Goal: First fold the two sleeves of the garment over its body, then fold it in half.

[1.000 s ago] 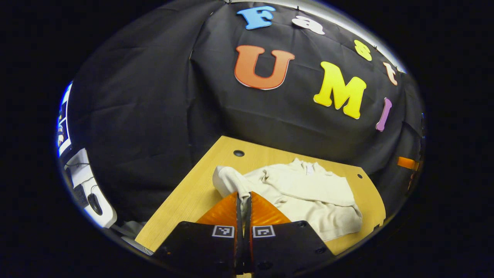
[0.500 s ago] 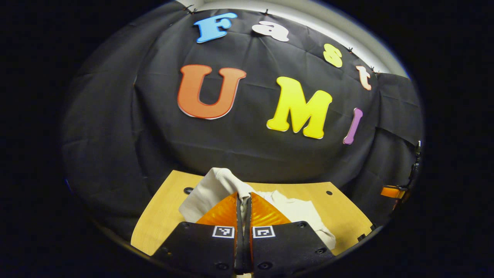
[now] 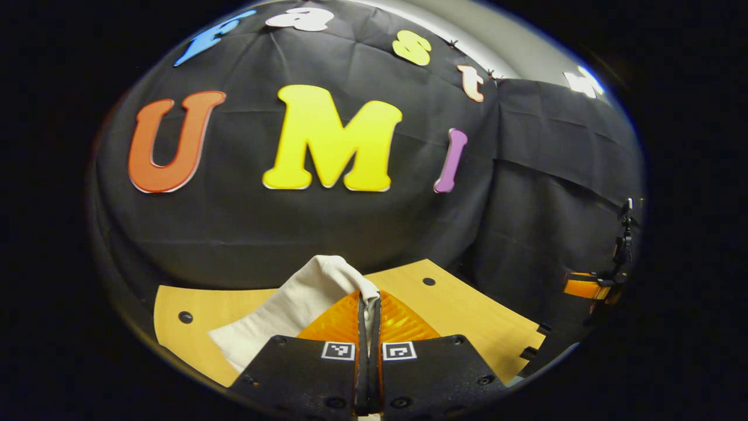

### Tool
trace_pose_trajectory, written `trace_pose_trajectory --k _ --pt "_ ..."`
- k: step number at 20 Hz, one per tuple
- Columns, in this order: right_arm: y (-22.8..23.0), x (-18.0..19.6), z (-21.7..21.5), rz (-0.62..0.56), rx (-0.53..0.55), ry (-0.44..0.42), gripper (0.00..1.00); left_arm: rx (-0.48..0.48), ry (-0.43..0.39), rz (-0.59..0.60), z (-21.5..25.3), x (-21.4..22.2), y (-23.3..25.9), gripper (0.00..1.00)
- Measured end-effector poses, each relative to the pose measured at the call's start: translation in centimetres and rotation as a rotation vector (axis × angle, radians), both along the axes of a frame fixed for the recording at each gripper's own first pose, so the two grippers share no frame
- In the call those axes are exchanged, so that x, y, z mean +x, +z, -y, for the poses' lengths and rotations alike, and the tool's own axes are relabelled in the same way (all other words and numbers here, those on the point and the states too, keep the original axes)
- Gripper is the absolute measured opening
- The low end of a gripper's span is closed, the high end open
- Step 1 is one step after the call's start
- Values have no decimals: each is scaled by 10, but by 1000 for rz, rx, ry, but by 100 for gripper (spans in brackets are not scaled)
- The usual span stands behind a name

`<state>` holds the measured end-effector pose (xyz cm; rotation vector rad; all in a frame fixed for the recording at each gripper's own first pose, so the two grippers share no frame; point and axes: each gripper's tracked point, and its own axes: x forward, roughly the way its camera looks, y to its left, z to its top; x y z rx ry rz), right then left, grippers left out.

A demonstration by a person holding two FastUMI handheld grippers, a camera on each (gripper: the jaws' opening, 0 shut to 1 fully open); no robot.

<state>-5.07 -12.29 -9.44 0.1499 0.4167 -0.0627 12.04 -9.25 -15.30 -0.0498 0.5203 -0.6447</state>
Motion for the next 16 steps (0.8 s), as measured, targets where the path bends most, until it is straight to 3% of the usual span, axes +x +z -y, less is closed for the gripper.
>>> trace_pose_trajectory --k 4,7,10,16 --pt "-2 -23 34 -36 -34 -83 86 35 -121 -67 54 1 -50 3" --pt "-5 -35 46 -70 -59 -115 86 53 -151 -143 78 4 -100 3" --pt "-6 -42 53 -101 -83 -136 86 76 -142 -175 93 10 -147 3" --pt "-9 -47 52 -158 -118 -153 86 53 -25 -271 102 32 -216 4"
